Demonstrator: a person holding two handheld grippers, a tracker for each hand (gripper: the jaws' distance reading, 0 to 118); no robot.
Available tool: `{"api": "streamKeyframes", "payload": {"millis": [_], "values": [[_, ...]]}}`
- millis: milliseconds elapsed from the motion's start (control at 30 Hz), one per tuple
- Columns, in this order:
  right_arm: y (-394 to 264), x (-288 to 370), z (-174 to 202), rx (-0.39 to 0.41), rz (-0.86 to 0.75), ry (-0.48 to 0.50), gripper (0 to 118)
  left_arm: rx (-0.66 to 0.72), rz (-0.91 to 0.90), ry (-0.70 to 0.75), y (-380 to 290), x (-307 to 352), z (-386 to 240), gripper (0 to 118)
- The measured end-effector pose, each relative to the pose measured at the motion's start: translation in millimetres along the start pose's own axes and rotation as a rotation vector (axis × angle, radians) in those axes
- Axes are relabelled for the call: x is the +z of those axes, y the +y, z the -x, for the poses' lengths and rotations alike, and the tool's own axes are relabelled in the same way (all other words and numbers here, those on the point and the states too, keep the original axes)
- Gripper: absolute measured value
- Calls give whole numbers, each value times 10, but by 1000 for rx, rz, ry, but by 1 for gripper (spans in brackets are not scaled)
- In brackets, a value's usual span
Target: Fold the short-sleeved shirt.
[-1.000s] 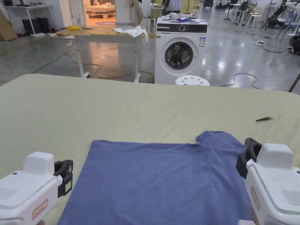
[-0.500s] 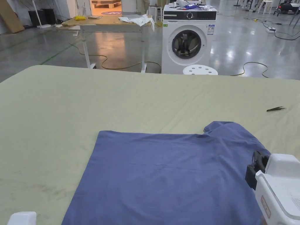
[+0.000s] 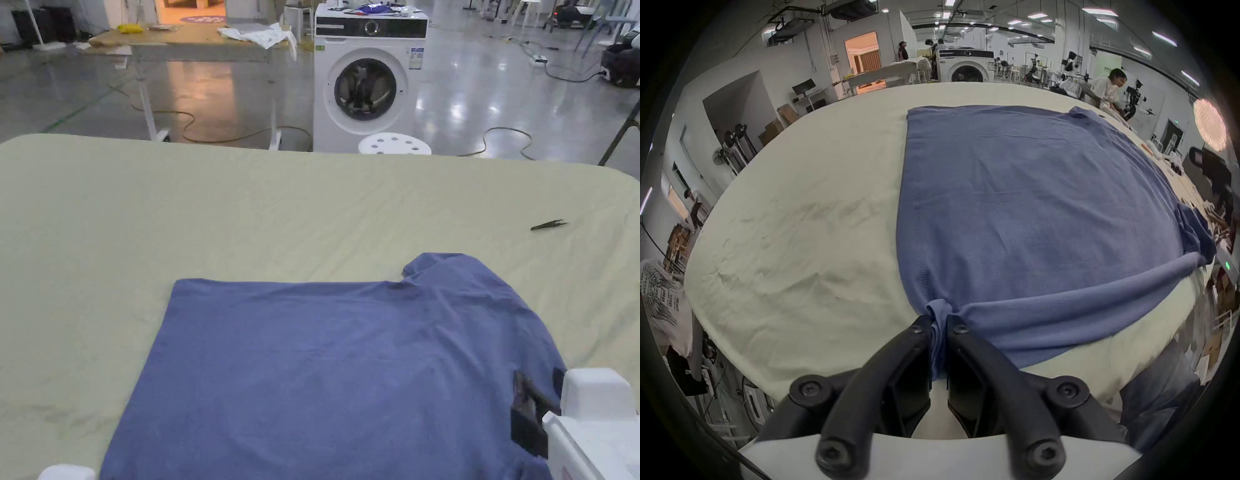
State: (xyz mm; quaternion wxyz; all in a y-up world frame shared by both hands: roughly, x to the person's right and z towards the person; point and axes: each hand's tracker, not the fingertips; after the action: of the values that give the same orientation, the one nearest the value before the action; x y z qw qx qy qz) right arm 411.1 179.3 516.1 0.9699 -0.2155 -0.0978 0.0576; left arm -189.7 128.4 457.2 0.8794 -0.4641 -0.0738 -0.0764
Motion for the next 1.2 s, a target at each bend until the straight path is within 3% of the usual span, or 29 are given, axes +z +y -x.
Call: {"api": "streamKeyframes", "payload": {"millis": [33,167,267,333,467,500,633,700,767,833,1100,1200], "values": [[-35,71,-59,12,38,-5,81,18,-3,-11,-13,10,37,3],[-309,343,-324,35,124,-4,81,44,-26,-44,-88,8,130,3],[-539,487,-477,7,253,14,81,65,-35,-57,-143,2,143,2],[-665,571,-521,-23,297,35,81,71,-37,-56,-147,-2,139,2],[-922,529,-537,-4,399,2,79,60,-34,-51,-131,0,129,2],[-972,493,-545,-10,424,1,75,58,-33,-51,-126,-5,126,2],[-1100,397,-559,-74,424,59,41,58,-36,-55,-137,-18,141,2],[-1038,394,-549,-62,422,82,9,55,-40,-55,-144,-14,142,2],[-981,372,-519,-78,431,91,8,54,-45,-53,-145,8,130,2],[-902,364,-461,14,448,78,8,51,-51,-51,-149,30,128,2],[-226,441,-553,-60,335,82,8,68,-188,-52,-56,292,152,2],[44,314,-569,-54,299,83,8,73,-261,-46,92,389,155,2]]}}
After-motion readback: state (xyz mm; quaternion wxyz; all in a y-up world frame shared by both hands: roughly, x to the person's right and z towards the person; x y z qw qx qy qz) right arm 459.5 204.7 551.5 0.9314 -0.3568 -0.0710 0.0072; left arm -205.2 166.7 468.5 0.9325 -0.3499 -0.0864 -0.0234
